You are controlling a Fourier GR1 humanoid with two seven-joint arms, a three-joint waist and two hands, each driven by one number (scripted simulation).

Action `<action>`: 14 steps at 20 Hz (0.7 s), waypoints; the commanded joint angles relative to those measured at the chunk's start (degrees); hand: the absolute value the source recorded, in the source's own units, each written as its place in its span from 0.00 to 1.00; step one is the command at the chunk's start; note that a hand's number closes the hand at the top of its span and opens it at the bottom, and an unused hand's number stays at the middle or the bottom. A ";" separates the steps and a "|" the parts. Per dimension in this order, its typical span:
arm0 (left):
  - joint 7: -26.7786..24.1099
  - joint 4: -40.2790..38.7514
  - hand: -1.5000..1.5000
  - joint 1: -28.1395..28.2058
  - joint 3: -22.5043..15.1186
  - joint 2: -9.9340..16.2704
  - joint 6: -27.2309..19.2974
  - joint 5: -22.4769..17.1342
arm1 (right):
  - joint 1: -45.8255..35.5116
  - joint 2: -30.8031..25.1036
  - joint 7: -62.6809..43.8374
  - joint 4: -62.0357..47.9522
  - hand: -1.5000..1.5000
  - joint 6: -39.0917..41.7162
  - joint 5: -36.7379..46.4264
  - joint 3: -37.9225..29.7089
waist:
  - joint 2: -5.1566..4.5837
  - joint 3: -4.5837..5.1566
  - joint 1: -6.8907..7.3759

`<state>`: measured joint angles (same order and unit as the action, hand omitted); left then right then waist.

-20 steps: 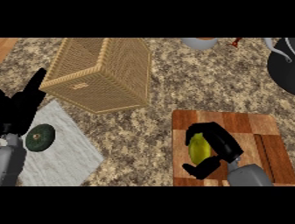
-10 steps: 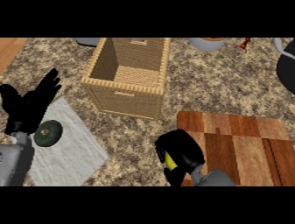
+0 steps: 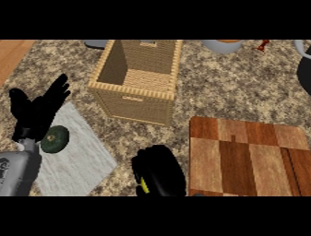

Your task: Pick the pear from the cutting board and place it in the basket

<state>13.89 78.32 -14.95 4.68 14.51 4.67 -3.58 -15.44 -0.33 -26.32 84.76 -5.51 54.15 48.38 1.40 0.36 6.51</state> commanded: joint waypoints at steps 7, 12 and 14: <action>0.29 -0.87 0.50 -1.22 -0.54 -0.79 -0.40 0.33 | -11.36 0.32 -21.86 3.50 1.00 -4.70 5.15 7.79 | -0.17 0.10 0.96; 0.71 -1.04 0.50 -2.68 -1.19 -0.89 0.25 0.31 | -18.93 0.32 -30.47 2.72 1.00 -4.93 6.47 7.43 | -0.59 0.12 2.01; 0.23 -1.12 0.50 -2.39 -1.72 -1.26 0.08 0.82 | -22.72 0.32 -33.99 2.54 1.00 -4.84 7.21 7.26 | -0.55 0.15 2.56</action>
<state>14.28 77.35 -16.94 3.65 13.70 4.71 -3.14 -32.52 -0.04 -53.61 87.52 -10.07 60.21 55.39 0.97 0.49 8.36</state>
